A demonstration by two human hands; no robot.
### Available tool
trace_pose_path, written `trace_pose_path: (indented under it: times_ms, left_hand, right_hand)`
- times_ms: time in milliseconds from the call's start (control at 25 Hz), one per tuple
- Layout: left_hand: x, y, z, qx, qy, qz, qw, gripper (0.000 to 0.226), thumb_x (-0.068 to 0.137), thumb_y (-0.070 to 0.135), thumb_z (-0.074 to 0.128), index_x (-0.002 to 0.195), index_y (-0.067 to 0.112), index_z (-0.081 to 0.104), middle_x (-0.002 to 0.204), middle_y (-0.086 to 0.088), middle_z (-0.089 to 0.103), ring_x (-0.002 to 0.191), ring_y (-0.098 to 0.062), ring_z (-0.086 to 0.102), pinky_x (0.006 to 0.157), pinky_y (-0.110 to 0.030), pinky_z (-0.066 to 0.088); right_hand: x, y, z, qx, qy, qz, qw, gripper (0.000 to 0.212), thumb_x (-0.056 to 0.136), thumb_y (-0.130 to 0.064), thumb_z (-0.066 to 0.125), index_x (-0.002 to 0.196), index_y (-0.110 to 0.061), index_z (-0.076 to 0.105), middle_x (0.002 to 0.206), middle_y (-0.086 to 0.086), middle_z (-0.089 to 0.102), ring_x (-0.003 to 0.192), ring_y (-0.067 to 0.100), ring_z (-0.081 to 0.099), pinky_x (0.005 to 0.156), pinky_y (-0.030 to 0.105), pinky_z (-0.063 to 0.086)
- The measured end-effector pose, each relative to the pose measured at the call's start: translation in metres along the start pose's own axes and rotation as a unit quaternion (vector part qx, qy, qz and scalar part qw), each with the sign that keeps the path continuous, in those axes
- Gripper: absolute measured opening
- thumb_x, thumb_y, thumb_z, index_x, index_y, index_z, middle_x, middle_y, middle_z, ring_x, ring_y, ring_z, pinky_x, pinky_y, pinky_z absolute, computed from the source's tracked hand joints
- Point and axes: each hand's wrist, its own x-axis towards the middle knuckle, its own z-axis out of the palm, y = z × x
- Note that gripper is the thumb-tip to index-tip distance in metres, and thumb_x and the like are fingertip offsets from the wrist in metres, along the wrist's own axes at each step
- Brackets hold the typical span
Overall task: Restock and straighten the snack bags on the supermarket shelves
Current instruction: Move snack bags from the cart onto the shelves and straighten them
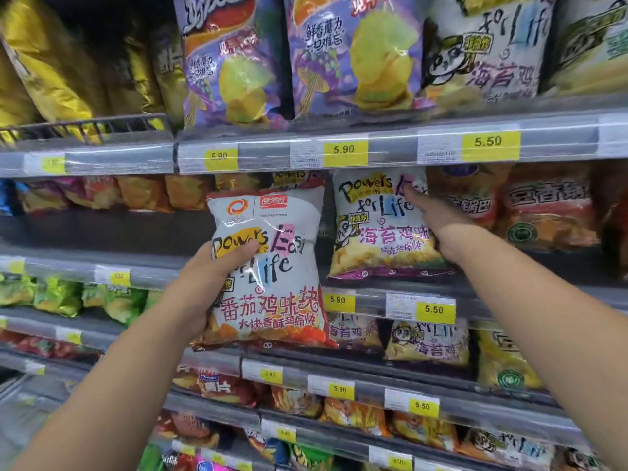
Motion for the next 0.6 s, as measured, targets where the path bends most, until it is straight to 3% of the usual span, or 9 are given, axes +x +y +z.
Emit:
trace_pose_path:
  times_ms: [120, 200, 320, 400, 480, 600]
  left_hand:
    - [0.010, 0.006, -0.002, 0.017, -0.013, 0.008, 1.000, 0.027, 0.088, 0.034, 0.067, 0.113, 0.025, 0.062, 0.096, -0.005, 0.077, 0.084, -0.029, 0.075, 0.067, -0.043, 0.060]
    - [0.019, 0.011, -0.004, 0.026, -0.019, 0.011, 0.999, 0.033, 0.085, 0.036, 0.068, 0.116, 0.025, 0.061, 0.097, -0.006, 0.077, 0.085, -0.030, 0.074, 0.073, -0.047, 0.059]
    - [0.044, 0.021, -0.006, 0.024, -0.021, 0.006, 0.999, 0.051, 0.077, 0.040, 0.072, 0.122, 0.021, 0.058, 0.099, -0.009, 0.076, 0.085, -0.033, 0.074, 0.070, -0.047, 0.059]
    - [0.061, 0.026, -0.002, 0.025, -0.020, -0.004, 0.999, 0.057, 0.076, 0.041, 0.074, 0.124, 0.016, 0.055, 0.098, -0.012, 0.076, 0.081, -0.033, 0.074, 0.062, -0.043, 0.059]
    - [0.072, 0.029, 0.005, 0.023, -0.009, -0.026, 0.999, 0.061, 0.076, 0.041, 0.078, 0.121, 0.009, 0.054, 0.094, -0.015, 0.075, 0.073, -0.032, 0.074, 0.056, -0.039, 0.058]
    - [0.086, 0.031, 0.014, 0.021, -0.010, -0.030, 0.999, 0.046, 0.078, 0.041, 0.077, 0.105, 0.006, 0.066, 0.078, -0.013, 0.075, 0.061, -0.027, 0.072, 0.055, -0.034, 0.057]
  right_hand:
    - [0.004, 0.009, 0.000, -0.037, -0.005, -0.056, 0.998, 0.073, 0.087, -0.059, 0.058, 0.146, -0.021, 0.038, 0.149, 0.004, 0.043, 0.133, 0.025, 0.042, 0.096, 0.030, 0.032]
    - [0.003, 0.014, 0.001, -0.068, -0.015, -0.076, 0.995, 0.072, 0.088, -0.051, 0.061, 0.149, -0.023, 0.032, 0.147, 0.000, 0.043, 0.133, 0.021, 0.040, 0.094, 0.027, 0.031]
    - [0.002, 0.021, 0.003, -0.083, -0.062, -0.047, 0.993, 0.093, 0.075, -0.034, 0.079, 0.150, -0.021, 0.025, 0.123, -0.009, 0.048, 0.122, 0.011, 0.042, 0.093, 0.025, 0.033]
    - [0.006, 0.024, 0.002, -0.084, -0.085, -0.027, 0.992, 0.095, 0.070, -0.021, 0.084, 0.146, -0.021, 0.026, 0.112, -0.013, 0.050, 0.119, 0.011, 0.045, 0.092, 0.024, 0.034]
    - [0.010, 0.024, 0.002, -0.079, -0.076, -0.031, 0.993, 0.098, 0.071, -0.013, 0.083, 0.149, -0.020, 0.024, 0.119, -0.011, 0.052, 0.115, 0.011, 0.046, 0.092, 0.022, 0.033]
    - [0.014, 0.020, 0.005, -0.105, -0.034, -0.050, 0.993, 0.100, 0.068, -0.016, 0.085, 0.149, -0.019, 0.025, 0.138, -0.004, 0.050, 0.123, 0.015, 0.047, 0.098, 0.025, 0.034]
